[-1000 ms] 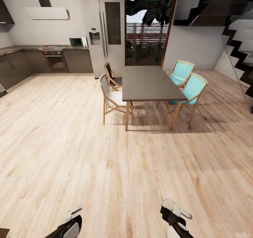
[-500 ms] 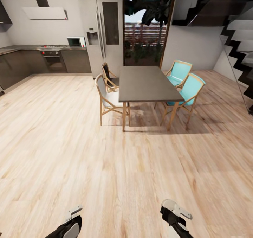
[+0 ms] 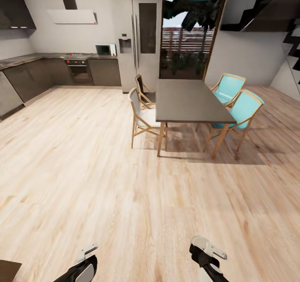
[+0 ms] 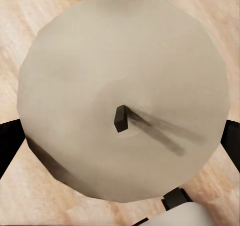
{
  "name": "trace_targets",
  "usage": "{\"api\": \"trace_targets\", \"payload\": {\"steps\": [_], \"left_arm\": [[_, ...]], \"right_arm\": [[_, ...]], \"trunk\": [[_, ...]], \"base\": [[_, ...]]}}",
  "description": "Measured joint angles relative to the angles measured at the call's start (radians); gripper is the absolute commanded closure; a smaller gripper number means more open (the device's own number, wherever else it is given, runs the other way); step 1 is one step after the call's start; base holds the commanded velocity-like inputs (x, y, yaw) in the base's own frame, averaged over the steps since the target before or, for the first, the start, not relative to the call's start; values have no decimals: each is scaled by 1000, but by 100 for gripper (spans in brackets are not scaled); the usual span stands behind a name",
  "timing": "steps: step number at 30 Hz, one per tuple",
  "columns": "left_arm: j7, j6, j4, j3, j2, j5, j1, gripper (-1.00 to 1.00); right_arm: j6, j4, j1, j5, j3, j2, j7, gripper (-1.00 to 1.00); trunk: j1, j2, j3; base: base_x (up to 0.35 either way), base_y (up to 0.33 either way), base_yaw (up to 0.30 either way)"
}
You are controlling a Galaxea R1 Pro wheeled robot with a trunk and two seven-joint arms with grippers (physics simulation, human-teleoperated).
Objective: Place each of the two pumpkins and all three candles from the living room inside a cabinet in the living room (use any cabinet), then make sure every cabinet is closed, and position the cauldron so it is next to a table in the living room.
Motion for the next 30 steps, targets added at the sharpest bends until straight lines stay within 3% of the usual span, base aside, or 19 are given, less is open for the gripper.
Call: {"api": "trace_targets", "payload": {"steps": [11,30], "left_arm": [[0,0,0,0,0,-1,0,100],[0,-1,0,0,0,-2,0,100]], "right_arm": [[1,0,0,2,0,1,-1,100],[1,0,0,0,1,1,-1,100]], "trunk": [[0,0,4],[0,0,14]], "base": [[-7,-271,187],[0,-9,269]]}}
